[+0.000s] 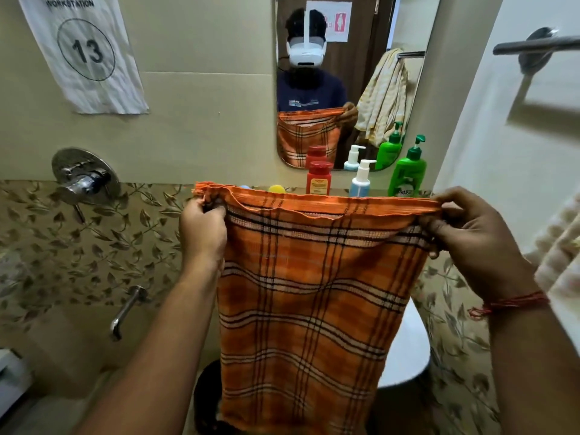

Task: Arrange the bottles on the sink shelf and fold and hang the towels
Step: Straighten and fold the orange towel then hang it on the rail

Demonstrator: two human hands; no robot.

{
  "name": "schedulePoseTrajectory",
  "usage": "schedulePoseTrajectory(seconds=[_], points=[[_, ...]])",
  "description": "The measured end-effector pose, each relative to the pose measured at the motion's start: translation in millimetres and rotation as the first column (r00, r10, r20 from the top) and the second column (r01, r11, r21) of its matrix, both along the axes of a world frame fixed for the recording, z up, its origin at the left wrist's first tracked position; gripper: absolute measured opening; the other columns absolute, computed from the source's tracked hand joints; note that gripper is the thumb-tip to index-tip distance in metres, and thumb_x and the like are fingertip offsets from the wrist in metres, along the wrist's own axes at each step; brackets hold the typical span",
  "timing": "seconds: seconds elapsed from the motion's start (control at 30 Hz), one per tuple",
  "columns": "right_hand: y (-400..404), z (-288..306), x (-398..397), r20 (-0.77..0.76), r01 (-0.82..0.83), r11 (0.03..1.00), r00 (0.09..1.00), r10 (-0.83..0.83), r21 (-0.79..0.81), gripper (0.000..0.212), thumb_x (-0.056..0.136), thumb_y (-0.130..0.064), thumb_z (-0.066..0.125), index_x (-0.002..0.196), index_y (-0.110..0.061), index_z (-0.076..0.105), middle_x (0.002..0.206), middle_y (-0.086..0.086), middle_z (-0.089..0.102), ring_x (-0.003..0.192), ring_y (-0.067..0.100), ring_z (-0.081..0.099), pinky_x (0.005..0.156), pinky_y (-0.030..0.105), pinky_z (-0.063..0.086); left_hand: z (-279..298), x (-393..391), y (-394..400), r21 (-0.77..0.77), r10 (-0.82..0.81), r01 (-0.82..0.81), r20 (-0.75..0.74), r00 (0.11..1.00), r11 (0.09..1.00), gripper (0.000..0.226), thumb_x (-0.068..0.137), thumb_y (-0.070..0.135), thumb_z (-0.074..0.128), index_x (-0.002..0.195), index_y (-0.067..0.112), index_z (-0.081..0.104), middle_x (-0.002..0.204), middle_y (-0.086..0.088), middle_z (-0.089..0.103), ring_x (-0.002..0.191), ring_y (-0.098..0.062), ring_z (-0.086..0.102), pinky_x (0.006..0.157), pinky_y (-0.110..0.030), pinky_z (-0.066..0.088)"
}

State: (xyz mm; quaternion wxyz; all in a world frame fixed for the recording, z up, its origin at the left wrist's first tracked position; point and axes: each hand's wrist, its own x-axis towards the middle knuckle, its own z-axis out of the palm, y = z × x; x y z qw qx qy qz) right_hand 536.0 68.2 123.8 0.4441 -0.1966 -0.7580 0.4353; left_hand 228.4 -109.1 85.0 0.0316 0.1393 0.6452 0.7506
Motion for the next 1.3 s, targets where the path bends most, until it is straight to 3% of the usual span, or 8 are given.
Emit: schedulePoseTrajectory(seconds=[0.17, 0.3, 0.47, 0.6, 0.83, 0.93, 1.1, 1.3], points=[[-7, 3, -4, -0.115, 0.035, 0.999, 0.993, -0.038, -0.031, 0.021, 0.094, -0.002, 0.06, 0.102, -0.021, 0.063, 0.077, 0.002, 0.069, 0.05, 0.013, 0.053, 0.044, 0.023, 0.044, 6, 4, -7, 0.018, 0.036, -0.035, -0.029, 0.999, 0.999, 0.014, 0.077, 0.027, 0.056, 0.068, 0.024, 0.066, 0.071, 0.006, 0.066, 0.072, -0.02, 0.059, 0.07, -0.038, 0.046], [-12, 12, -4, -0.186, 0.075, 0.996, 0.979, -0.082, -0.045, 0.025, 0.097, 0.0, 0.054, 0.115, -0.016, 0.063, 0.081, 0.001, 0.068, 0.051, 0.0, 0.055, 0.044, 0.013, 0.042, 0, 10, -11, -0.1, 0.024, -0.048, -0.23, 0.973, 0.994, 0.023, 0.095, 0.039, 0.057, 0.091, 0.018, 0.066, 0.088, 0.002, 0.072, 0.083, -0.02, 0.067, 0.076, -0.037, 0.053], [-13, 11, 0, -0.233, 0.081, 0.99, 0.967, -0.107, -0.119, 0.028, 0.099, -0.001, 0.052, 0.119, -0.016, 0.064, 0.078, 0.0, 0.067, 0.05, 0.001, 0.055, 0.04, 0.014, 0.038, 6, 16, -16, -0.115, 0.056, -0.096, -0.312, 0.948, 0.989, 0.028, 0.102, 0.04, 0.051, 0.102, 0.016, 0.066, 0.091, 0.005, 0.07, 0.082, -0.013, 0.065, 0.071, -0.027, 0.049], [-13, 9, 3, -0.269, 0.124, 0.985, 0.951, -0.154, -0.124, 0.025, 0.096, 0.003, 0.053, 0.11, -0.013, 0.066, 0.066, -0.006, 0.063, 0.046, 0.005, 0.047, 0.038, 0.017, 0.033, 10, 25, -18, -0.047, 0.096, -0.111, -0.26, 0.961, 0.993, 0.024, 0.102, 0.038, 0.051, 0.09, 0.023, 0.064, 0.082, 0.007, 0.067, 0.075, -0.013, 0.062, 0.068, -0.03, 0.049], [-10, 0, 14, -0.163, 0.096, 0.971, 0.978, -0.133, -0.218, 0.037, 0.09, 0.01, 0.047, 0.077, -0.017, 0.069, 0.074, 0.002, 0.065, 0.055, 0.016, 0.048, 0.039, 0.02, 0.033, 8, 27, -22, 0.088, 0.014, -0.011, -0.038, 0.999, 0.996, 0.024, 0.09, 0.038, 0.06, 0.071, 0.03, 0.07, 0.071, 0.01, 0.068, 0.072, -0.018, 0.063, 0.073, -0.044, 0.054], [-11, -2, 25, -0.023, 0.164, 0.975, 0.985, -0.169, -0.153, 0.028, 0.09, 0.003, 0.056, 0.082, -0.016, 0.074, 0.08, 0.008, 0.069, 0.063, 0.022, 0.055, 0.044, 0.025, 0.042, 5, 33, -26, 0.052, -0.025, 0.026, -0.009, 1.0, 0.998, 0.025, 0.095, 0.033, 0.06, 0.073, 0.025, 0.071, 0.069, 0.008, 0.069, 0.07, -0.018, 0.065, 0.07, -0.042, 0.056], [-23, -7, 36, 0.219, 0.303, 0.952, 0.927, -0.306, 0.047, 0.013, 0.088, -0.011, 0.068, 0.085, -0.022, 0.075, 0.086, 0.0, 0.075, 0.085, 0.018, 0.07, 0.079, 0.038, 0.057, 1, 39, -32, 0.015, -0.04, 0.04, -0.001, 0.999, 0.999, 0.022, 0.088, 0.039, 0.065, 0.075, 0.024, 0.074, 0.07, 0.006, 0.07, 0.069, -0.019, 0.065, 0.074, -0.047, 0.058], [-67, -5, 24, 0.204, 0.374, 0.887, 0.878, -0.432, 0.271, 0.011, 0.09, -0.015, 0.066, 0.091, -0.024, 0.072, 0.08, -0.007, 0.07, 0.075, 0.007, 0.064, 0.062, 0.019, 0.045, 3, 64, -30, -0.022, -0.017, 0.015, -0.109, 0.994, 1.0, 0.022, 0.092, 0.038, 0.064, 0.075, 0.026, 0.072, 0.075, 0.006, 0.074, 0.075, -0.017, 0.071, 0.071, -0.04, 0.06]])
